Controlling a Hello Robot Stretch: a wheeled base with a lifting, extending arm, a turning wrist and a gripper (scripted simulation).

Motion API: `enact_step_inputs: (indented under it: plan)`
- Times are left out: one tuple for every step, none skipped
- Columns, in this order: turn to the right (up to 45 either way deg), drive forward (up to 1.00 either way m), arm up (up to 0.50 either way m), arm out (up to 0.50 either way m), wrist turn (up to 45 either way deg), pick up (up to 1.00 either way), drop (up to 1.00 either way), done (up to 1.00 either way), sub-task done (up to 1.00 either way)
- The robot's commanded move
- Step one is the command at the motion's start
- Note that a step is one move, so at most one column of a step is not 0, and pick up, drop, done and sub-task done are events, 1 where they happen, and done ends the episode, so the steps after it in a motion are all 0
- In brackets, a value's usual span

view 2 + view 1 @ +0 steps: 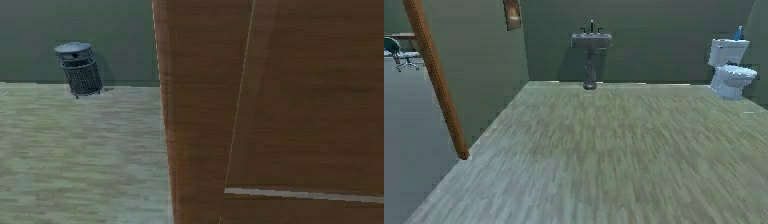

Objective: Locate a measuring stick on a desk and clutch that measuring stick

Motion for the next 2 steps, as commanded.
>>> enact_step_inputs:
  plan:
    - [-3.0, 0.00, 0.00, 0.00, 0.0, 0.00, 0.00, 0.00, 0.00]
    - [0.0, 0.20, 0.00, 0.00, 0.0, 0.00, 0.00, 0.00, 0.00]
